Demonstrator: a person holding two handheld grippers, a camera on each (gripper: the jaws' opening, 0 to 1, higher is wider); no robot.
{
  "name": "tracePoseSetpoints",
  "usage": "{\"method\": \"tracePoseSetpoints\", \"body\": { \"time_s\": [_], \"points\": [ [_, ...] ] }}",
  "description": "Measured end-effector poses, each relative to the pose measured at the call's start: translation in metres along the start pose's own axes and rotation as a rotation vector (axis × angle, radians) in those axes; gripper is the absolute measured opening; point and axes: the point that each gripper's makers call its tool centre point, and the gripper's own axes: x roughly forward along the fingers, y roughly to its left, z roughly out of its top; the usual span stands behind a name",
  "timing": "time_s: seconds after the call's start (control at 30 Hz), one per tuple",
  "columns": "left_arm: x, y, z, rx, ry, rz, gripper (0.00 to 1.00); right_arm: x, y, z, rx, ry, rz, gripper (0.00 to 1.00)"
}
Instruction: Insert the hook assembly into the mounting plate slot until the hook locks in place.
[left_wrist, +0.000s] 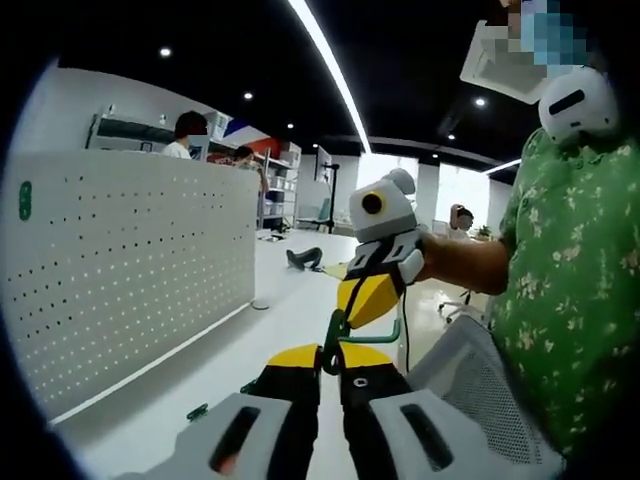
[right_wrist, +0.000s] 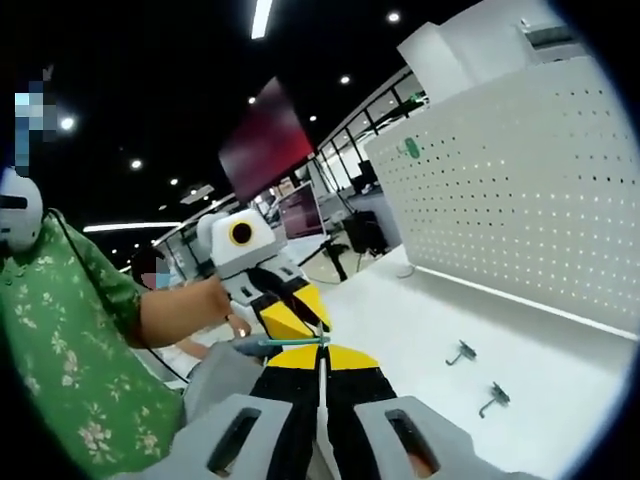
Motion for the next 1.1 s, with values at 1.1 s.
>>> {"method": "tracePoseSetpoints", "body": {
  "time_s": [1.1],
  "points": [
    [-0.006,-0.004,0.005,0.329,0.092,0.218,0.17,-0.008,-0.023,0.011,0.093,-0.072,-0.09,0.0]
  ]
}}
